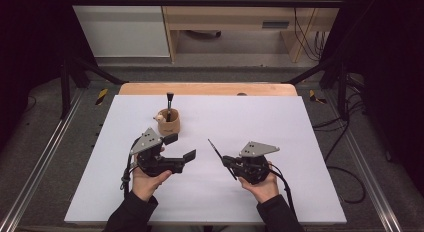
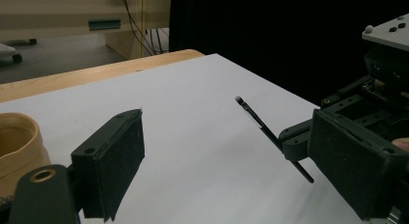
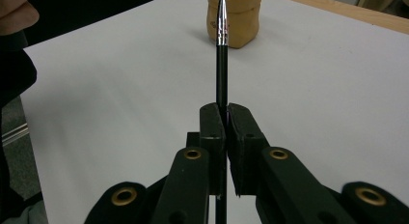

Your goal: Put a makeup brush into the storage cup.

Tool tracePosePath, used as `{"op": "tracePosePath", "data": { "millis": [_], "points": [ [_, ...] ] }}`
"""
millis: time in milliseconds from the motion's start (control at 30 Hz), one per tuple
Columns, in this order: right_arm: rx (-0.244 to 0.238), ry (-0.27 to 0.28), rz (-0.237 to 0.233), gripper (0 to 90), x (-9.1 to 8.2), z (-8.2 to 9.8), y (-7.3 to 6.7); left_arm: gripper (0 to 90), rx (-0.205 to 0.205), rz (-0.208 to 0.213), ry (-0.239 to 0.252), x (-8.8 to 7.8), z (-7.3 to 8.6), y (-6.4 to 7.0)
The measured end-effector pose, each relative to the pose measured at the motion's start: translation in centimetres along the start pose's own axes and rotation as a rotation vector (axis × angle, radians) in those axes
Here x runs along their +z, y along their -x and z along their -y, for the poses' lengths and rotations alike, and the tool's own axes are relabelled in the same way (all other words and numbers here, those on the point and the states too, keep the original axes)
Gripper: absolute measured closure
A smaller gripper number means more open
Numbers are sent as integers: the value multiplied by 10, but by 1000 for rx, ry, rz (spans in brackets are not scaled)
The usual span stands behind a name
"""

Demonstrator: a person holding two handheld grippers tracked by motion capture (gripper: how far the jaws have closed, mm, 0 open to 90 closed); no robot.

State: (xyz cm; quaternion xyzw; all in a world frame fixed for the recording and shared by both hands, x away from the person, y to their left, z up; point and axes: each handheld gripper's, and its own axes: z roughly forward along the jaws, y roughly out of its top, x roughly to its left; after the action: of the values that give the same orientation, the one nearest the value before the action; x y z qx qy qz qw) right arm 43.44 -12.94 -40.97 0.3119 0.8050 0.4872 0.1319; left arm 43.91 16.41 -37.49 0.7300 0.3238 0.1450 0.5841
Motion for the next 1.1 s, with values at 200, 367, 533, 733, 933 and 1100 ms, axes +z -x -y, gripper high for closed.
{"op": "tracePosePath", "data": {
  "millis": [200,367,533,733,933,1100],
  "points": [
    [5,22,-7,858,-1,-1,-1,124,-2,17,4,6,-2,4],
    [4,32,-7,858,-2,-1,-2,126,-4,27,1,10,-1,8],
    [6,46,-3,858,-4,-2,-2,130,-15,38,7,14,-2,11],
    [3,68,-3,858,-6,-3,-4,137,-21,50,12,19,-3,14],
    [2,84,-6,857,-7,-4,-4,141,-23,60,12,23,-3,17],
    [4,93,-8,858,-8,-4,-5,147,-27,64,14,26,-3,18]
  ]
}}
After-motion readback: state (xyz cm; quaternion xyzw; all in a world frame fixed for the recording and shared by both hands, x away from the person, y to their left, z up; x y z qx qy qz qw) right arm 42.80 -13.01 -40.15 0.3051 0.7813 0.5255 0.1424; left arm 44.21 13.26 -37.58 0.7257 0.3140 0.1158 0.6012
